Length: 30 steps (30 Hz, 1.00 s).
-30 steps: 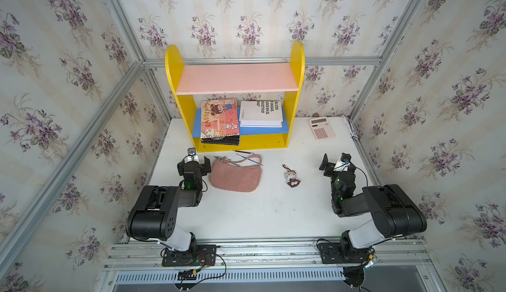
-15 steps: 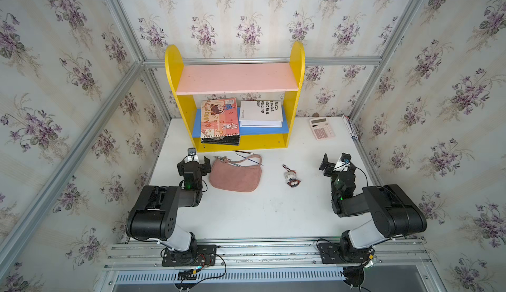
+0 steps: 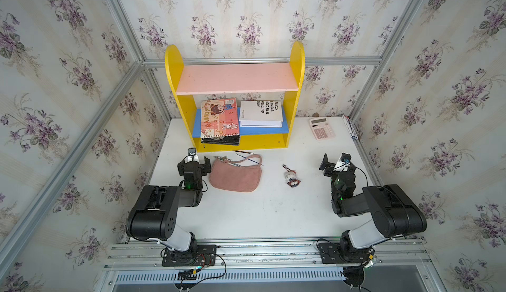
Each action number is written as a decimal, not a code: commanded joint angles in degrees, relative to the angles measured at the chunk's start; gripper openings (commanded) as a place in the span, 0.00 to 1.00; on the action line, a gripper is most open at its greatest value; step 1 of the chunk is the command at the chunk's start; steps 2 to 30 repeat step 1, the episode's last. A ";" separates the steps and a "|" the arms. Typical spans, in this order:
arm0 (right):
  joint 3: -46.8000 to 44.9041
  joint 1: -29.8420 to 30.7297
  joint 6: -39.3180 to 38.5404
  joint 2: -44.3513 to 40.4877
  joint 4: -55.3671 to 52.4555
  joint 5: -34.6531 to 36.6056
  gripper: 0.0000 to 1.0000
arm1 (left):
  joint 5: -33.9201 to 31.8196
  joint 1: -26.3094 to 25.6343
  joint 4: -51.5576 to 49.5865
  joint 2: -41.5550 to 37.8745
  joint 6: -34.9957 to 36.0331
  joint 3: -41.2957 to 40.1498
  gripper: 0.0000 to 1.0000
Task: Remove the decoration from the bag
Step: Reset both arms
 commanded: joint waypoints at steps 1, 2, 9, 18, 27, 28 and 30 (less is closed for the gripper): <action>0.02 0.05 0.45 -0.01 0.49 0.22 1.00 | 0.03 0.07 1.82 0.04 0.00 -0.04 1.00; 0.02 0.05 0.45 -0.01 0.49 0.22 1.00 | 0.03 0.07 1.82 0.04 0.00 -0.04 1.00; 0.02 0.05 0.45 -0.01 0.49 0.22 1.00 | 0.03 0.07 1.82 0.04 0.00 -0.04 1.00; 0.02 0.05 0.45 -0.01 0.49 0.22 1.00 | 0.03 0.07 1.82 0.04 0.00 -0.04 1.00; 0.02 0.05 0.45 -0.01 0.49 0.22 1.00 | 0.03 0.07 1.82 0.04 0.00 -0.04 1.00; 0.02 0.05 0.45 -0.01 0.49 0.22 1.00 | 0.03 0.07 1.82 0.04 0.00 -0.04 1.00; 0.02 0.05 0.45 -0.01 0.49 0.22 1.00 | 0.03 0.07 1.82 0.04 0.00 -0.04 1.00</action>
